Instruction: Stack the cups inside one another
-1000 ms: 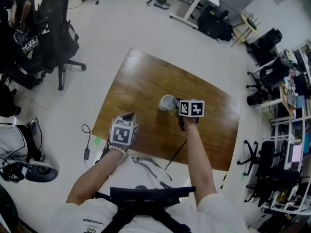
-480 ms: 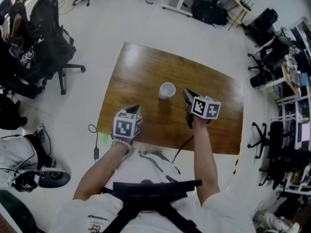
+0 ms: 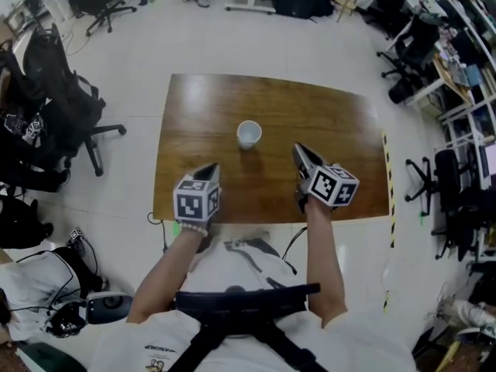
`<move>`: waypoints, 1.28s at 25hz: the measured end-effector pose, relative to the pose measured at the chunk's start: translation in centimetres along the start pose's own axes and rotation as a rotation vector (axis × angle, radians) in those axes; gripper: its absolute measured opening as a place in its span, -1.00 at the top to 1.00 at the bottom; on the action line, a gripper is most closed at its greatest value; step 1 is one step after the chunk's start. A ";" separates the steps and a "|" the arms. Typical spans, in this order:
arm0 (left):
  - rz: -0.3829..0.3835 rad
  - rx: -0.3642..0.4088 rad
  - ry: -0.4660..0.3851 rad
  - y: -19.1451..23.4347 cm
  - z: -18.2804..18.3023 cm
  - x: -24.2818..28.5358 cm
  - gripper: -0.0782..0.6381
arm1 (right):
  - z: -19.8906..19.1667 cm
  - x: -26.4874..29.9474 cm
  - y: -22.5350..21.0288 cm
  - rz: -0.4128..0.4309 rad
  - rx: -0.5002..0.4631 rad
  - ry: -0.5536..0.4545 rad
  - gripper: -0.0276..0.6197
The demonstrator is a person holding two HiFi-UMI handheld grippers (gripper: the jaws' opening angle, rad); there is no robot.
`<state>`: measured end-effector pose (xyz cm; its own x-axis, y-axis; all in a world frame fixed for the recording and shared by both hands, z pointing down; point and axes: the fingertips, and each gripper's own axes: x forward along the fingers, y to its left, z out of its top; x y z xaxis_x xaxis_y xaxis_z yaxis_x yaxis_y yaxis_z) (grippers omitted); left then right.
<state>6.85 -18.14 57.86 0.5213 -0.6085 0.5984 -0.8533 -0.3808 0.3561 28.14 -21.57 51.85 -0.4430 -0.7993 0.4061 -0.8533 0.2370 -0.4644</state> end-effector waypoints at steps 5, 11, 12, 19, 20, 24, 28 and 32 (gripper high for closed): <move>-0.010 0.048 -0.008 -1.8 0.6 -0.1 0.79 | -2.5 -2.7 -1.1 -0.039 0.024 -0.019 0.88; -0.022 0.071 -0.010 -4.3 0.5 -0.1 0.79 | -4.2 -5.2 -2.1 -0.056 0.065 -0.033 0.90; -0.022 0.073 -0.010 -4.7 0.4 -0.1 0.79 | -4.2 -5.6 -2.3 -0.055 0.066 -0.034 0.90; 0.003 0.067 -0.022 -7.1 -0.2 -0.5 0.79 | -4.4 -7.2 -3.1 -0.045 -0.011 -0.006 0.91; 0.006 0.064 -0.025 -7.5 -0.4 -0.5 0.79 | -4.4 -7.3 -3.1 -0.039 -0.018 -0.004 0.91; 0.019 0.055 -0.032 -8.5 -1.0 -0.8 0.79 | -4.3 -7.7 -3.0 -0.010 -0.033 0.001 0.91; 0.035 0.047 -0.039 -8.7 -1.5 -1.1 0.79 | -4.4 -7.6 -2.9 0.012 -0.040 0.008 0.91; 0.045 0.039 -0.055 -8.8 -1.4 -1.5 0.79 | -4.3 -7.4 -2.6 0.036 -0.048 0.016 0.91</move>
<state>13.53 -12.88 54.81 0.4827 -0.6627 0.5725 -0.8756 -0.3778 0.3009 32.47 -13.87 53.47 -0.4779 -0.7807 0.4025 -0.8488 0.2925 -0.4405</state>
